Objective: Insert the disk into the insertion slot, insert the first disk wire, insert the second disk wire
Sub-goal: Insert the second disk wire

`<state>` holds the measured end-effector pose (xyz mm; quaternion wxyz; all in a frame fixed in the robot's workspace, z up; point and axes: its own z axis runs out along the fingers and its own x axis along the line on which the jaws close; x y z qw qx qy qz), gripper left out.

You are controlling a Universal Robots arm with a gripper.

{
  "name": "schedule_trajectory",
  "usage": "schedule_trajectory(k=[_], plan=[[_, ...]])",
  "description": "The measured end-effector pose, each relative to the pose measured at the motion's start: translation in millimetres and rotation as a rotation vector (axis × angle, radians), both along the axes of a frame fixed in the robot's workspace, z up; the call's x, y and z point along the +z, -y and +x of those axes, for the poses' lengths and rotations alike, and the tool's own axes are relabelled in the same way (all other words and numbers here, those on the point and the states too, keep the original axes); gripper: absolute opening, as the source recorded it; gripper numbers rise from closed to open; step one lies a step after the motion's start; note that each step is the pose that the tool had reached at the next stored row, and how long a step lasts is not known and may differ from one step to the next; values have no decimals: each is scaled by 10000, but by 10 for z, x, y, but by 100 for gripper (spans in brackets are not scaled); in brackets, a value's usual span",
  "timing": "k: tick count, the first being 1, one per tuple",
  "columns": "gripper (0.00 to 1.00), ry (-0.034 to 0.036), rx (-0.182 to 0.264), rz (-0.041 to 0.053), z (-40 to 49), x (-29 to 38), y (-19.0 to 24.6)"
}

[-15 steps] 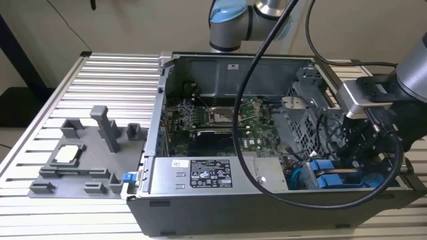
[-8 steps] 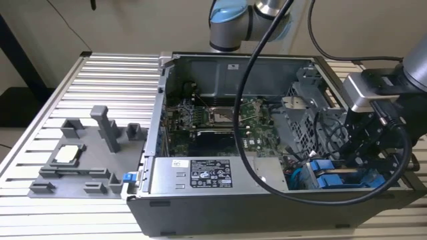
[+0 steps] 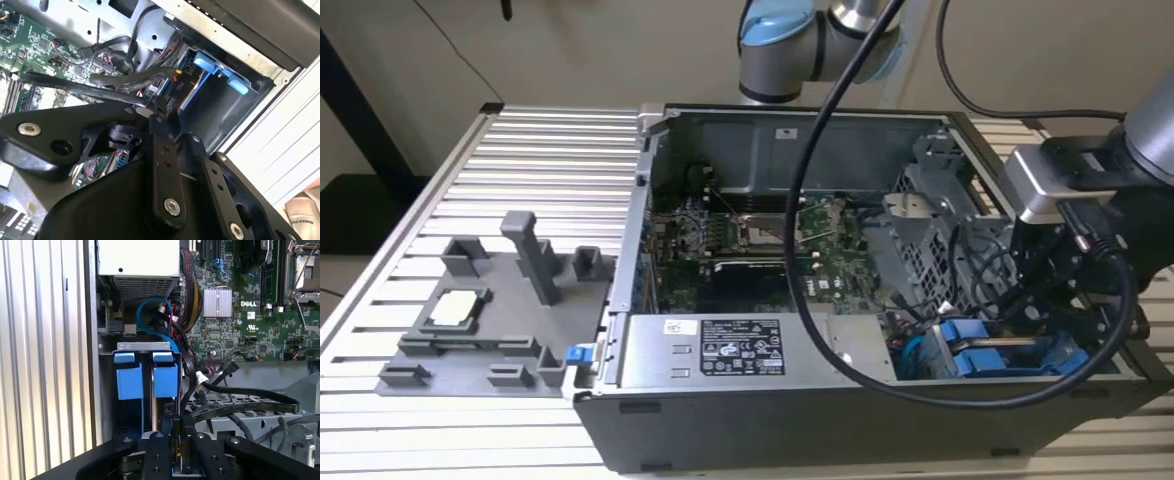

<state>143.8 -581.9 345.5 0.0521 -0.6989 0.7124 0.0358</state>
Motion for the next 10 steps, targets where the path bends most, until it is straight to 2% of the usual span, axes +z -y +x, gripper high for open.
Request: schedule_trajectory(k=[3,4,6,7,8,10], plan=[[16,26,-1,25,-1,1,0],[16,88,-3,26,-3,0,0],[16,327,2,26,-11,-7,0],[16,407,2,27,-16,-12,0],[16,477,3,23,-22,-15,0],[16,539,4,-17,-32,-22,0]])
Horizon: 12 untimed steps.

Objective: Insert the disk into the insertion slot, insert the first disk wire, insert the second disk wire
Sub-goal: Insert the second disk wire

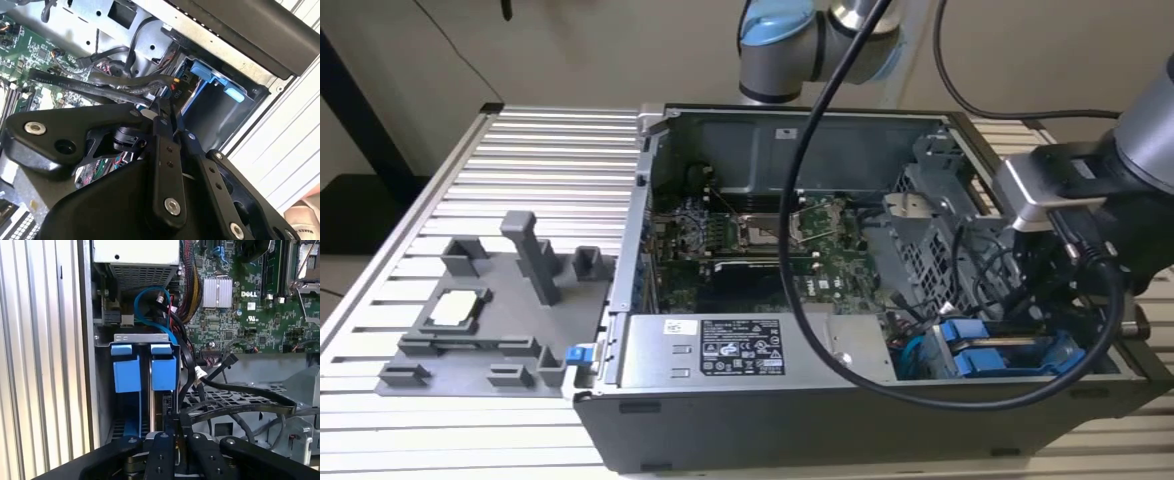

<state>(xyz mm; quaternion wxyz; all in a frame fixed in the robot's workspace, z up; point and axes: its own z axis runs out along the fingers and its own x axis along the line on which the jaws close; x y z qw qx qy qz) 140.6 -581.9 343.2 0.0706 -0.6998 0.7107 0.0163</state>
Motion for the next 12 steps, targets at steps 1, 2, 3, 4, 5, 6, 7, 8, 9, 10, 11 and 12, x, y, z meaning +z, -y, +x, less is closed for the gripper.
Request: schedule_trajectory(k=[1,2,3,4,5,6,7,8,9,10,11,12], plan=[[16,6,0,-32,-3,-3,0],[16,8,1,-69,-5,-4,0],[16,9,1,-99,-8,-6,0],[16,14,0,-127,-12,-8,0],[16,18,1,-156,-14,-10,0],[16,27,0,-189,-18,-13,0],[16,53,-1,-205,-23,-19,1],[16,94,-1,-206,-29,-28,0],[16,137,-1,-194,-35,-46,0],[16,181,-2,-202,-41,-55,0],[16,222,-3,-207,-47,-63,0],[16,258,-4,-214,-52,-71,1]])
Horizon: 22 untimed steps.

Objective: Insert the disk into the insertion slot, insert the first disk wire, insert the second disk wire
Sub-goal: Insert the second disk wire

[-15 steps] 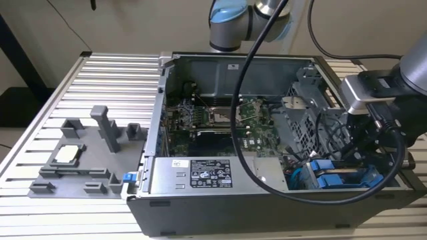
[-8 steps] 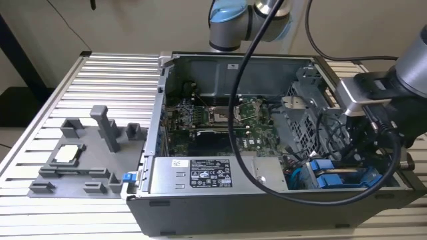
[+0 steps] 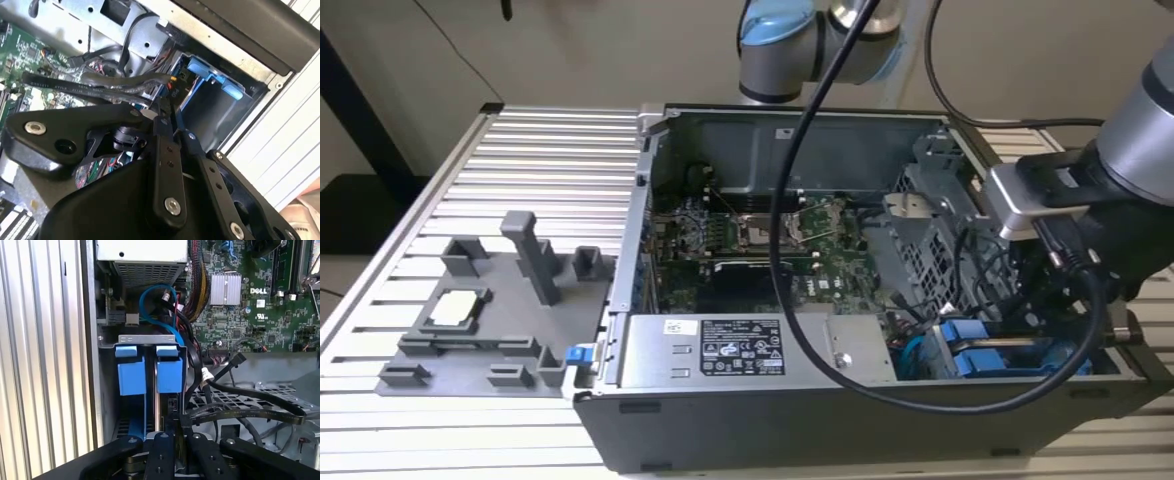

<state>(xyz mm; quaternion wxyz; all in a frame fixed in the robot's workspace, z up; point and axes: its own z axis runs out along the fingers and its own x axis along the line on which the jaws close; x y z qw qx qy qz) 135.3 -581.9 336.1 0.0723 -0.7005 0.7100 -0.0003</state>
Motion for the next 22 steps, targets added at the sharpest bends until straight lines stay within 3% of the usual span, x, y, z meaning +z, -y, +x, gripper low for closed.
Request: schedule_trajectory(k=[3,7,8,16,22], plan=[[16,73,1,4,-20,-28,0],[17,110,4,25,-47,-52,-1],[23,113,3,16,-52,-51,0],[23,116,1,12,-62,-49,-1],[23,113,1,-14,-63,1,-1]])
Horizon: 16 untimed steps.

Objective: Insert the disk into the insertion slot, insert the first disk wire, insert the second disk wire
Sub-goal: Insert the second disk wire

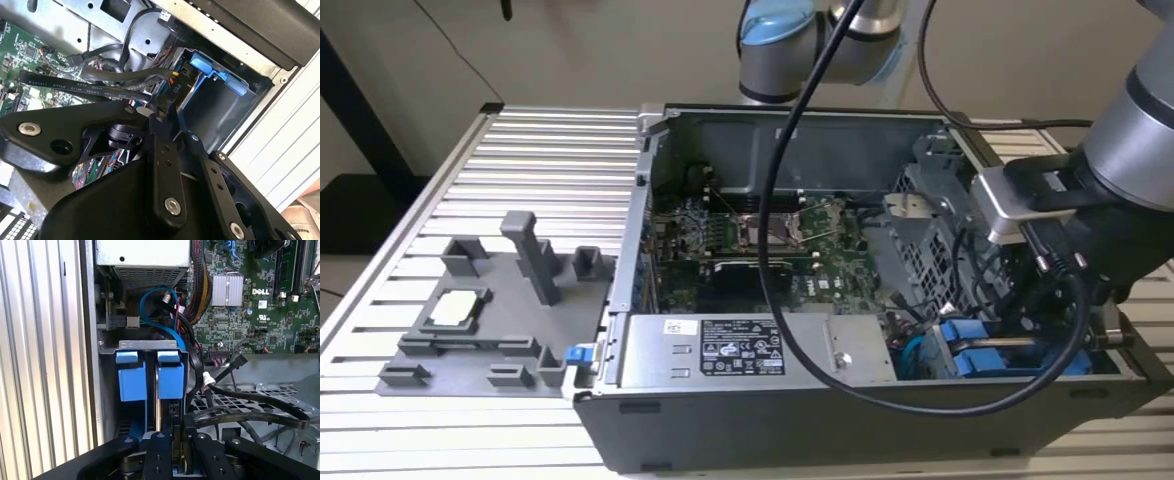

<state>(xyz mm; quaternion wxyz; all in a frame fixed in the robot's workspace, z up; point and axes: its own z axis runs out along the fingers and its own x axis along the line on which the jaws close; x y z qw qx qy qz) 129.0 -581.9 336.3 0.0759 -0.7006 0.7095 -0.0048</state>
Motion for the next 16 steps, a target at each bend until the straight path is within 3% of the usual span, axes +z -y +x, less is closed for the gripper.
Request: schedule_trajectory(k=[4,11,16], plan=[[23,0,1,-68,1,4,-1],[23,0,-1,-72,1,47,-9],[23,0,-4,-72,0,162,-12]])
